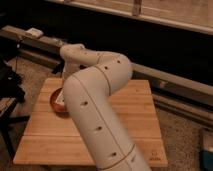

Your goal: Place the bottle in the ceramic bowl

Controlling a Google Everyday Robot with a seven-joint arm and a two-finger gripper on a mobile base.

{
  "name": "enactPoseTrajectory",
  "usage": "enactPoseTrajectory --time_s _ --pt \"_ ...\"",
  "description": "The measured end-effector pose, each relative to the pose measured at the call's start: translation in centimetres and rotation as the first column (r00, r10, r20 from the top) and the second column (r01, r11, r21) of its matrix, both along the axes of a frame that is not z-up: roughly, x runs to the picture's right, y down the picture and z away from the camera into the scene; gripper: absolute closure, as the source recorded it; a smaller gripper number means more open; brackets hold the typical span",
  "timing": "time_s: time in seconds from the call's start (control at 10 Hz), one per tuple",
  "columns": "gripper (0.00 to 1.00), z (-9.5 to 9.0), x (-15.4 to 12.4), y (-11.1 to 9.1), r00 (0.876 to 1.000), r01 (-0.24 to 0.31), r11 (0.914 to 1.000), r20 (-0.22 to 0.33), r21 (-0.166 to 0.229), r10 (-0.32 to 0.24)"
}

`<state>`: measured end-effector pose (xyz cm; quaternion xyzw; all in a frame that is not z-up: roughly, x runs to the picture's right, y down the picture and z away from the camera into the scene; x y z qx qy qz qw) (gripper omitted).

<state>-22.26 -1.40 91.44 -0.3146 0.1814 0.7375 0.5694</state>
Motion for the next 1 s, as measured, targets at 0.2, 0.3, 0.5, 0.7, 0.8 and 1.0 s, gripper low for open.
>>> enactPoseTrajectory --time_s 0.2,0.3,0.5,0.7,0.8,1.0 --pt "0.62 -0.56 -0.75 0.07 0.999 0.026 0.9992 0.022 0.031 -0.027" --pt "0.59 -0.65 -0.84 0.06 0.999 0.031 0.9989 0.026 0.036 -0.032" --pt "0.58 -0.58 -0.59 0.05 0.999 0.03 0.9989 0.024 0.036 -0.031" --pt "0.58 -0.63 -0.81 0.11 0.999 0.033 0.9989 0.026 0.035 -0.033" --pt "0.58 -0.64 -0.85 0.11 0.999 0.033 0.9988 0.027 0.035 -0.034" --pt "0.58 -0.61 -0.73 0.09 0.999 0.032 0.9989 0.026 0.035 -0.032"
